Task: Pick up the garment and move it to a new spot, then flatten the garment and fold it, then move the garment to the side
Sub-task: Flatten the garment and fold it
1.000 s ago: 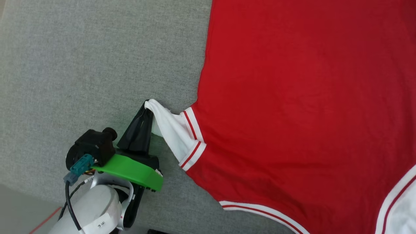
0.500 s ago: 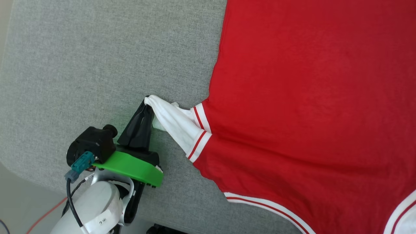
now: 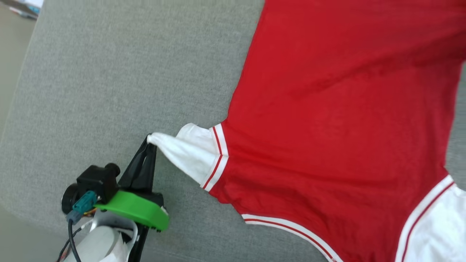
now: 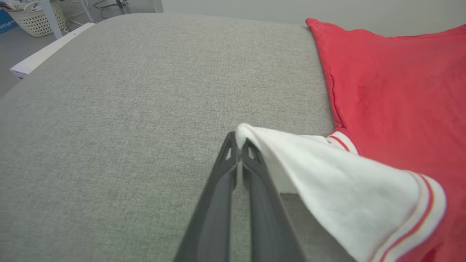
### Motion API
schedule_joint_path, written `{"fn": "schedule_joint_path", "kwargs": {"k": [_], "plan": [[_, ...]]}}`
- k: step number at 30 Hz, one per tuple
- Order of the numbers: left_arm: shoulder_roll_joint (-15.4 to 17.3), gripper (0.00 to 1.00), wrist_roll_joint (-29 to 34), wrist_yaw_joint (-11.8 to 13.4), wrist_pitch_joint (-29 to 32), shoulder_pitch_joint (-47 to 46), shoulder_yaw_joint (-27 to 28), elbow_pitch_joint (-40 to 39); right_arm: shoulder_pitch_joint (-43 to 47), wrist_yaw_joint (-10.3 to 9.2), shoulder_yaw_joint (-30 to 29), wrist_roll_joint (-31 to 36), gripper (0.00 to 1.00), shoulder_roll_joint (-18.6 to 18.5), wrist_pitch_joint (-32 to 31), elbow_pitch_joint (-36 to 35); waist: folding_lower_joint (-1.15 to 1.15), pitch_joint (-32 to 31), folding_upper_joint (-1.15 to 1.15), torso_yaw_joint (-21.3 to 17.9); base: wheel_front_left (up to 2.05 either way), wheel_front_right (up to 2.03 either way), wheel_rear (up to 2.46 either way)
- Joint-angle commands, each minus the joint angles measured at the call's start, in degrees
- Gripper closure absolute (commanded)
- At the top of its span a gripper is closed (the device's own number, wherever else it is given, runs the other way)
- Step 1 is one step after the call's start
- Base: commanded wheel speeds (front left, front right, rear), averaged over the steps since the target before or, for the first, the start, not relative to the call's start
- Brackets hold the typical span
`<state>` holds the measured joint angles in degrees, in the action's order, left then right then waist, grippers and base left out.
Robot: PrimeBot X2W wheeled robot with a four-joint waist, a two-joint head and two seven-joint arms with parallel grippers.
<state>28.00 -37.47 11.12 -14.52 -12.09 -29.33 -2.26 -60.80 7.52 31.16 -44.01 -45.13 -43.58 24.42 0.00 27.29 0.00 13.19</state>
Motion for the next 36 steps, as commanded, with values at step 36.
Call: {"fn": "schedule_joint_path", "kwargs": {"k": [36], "plan": [[4.21, 1.00, -2.98, 3.47, 1.49, 9.97, 1.45, -0.74, 62.49, -0.03, -8.86, -8.14, 0.63, -2.87, 12.99, -18.58, 0.00, -14.17, 0.00, -11.81, 0.00, 0.00, 0.00]]}}
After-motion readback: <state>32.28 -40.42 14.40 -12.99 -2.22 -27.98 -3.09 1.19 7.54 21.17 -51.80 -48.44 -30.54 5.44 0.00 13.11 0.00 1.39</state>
